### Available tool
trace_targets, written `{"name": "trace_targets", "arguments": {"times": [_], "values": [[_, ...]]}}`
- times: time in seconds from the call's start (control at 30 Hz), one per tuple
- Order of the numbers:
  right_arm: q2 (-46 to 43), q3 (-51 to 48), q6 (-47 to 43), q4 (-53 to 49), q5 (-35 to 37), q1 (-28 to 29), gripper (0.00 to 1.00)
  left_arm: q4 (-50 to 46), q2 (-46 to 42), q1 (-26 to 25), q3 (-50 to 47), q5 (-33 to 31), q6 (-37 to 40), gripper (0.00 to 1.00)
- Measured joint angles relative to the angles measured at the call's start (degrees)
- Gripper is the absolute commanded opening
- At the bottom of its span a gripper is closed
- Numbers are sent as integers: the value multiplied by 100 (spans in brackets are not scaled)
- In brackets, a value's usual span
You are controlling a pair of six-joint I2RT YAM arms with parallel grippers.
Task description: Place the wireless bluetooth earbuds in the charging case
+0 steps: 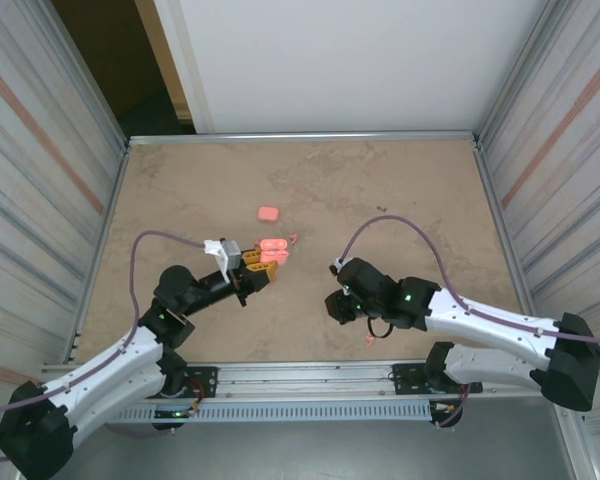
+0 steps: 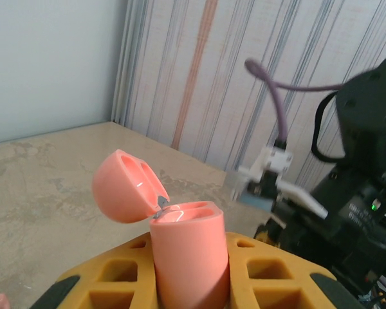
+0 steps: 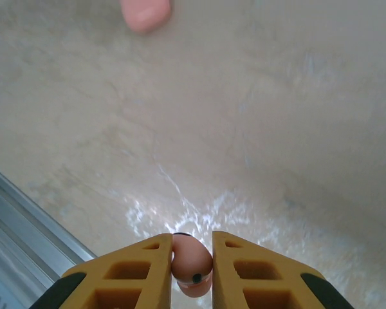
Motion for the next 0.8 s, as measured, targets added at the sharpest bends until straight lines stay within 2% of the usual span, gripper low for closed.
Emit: {"name": "trace_targets", "arguments": {"times": [0.33,0.8], "values": [[-378,852,-1082,-2,299,-227,21,417,605,-31,0,232,-50,0],[-101,1598,-2175,763,243,-262,21,844,986,-92,0,597,-105,0]]}}
